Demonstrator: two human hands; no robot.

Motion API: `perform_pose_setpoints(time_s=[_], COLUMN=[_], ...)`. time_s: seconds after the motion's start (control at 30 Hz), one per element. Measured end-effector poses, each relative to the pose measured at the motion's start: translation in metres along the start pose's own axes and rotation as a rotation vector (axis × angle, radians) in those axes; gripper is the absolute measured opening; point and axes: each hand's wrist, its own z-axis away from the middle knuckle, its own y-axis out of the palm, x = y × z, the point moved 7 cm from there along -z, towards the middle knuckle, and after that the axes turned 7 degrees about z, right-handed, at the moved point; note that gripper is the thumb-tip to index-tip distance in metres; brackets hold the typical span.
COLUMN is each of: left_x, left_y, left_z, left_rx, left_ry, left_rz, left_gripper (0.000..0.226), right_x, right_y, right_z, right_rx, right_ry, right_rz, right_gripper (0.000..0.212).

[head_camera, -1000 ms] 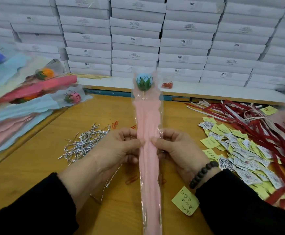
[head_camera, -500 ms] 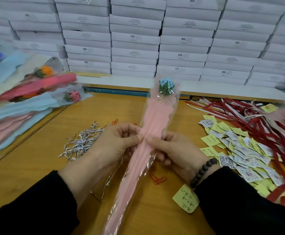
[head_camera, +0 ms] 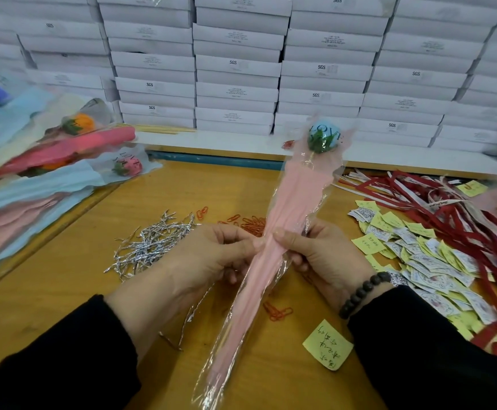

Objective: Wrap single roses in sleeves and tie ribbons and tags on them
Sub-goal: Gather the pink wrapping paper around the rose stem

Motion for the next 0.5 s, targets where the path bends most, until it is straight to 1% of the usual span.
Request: perform_pose_setpoints(time_s=[0.13, 0.23, 0.33, 0.43, 0.5], left_x=[0.0, -0.002, -0.002, 0.0, 0.001], left_y=[-0.001, -0.003, -0.005, -0.003, -0.002], left_z=[0.0, 0.0, -0.001, -0.001, -0.001], left_rx=[-0.036, -0.077, -0.095, -0.076, -0.064], left_ry=[0.015, 0.036, 0.038, 0.019, 0.009], left_rz=[0.019, 0.041, 0.059, 0.047, 0.042], left_gripper=[0.019, 0.002, 0.007, 0.004, 0.014], right_x=[-0.001, -0.002, 0.0, 0.0, -0.001], right_y=[0.006, 0.009, 0.011, 0.011, 0.011], right_z=[0.001, 0.002, 0.004, 0.005, 0.005], right_rx=[0.043, 0.06, 0.074, 0.086, 0.083], right_ry=[-0.005, -0.001, -0.021, -0.019, -0.007], right_rz=[0.042, 0.035, 0.053, 0.071, 0.093], right_gripper=[0.008, 0.009, 0.006, 0.007, 0.011])
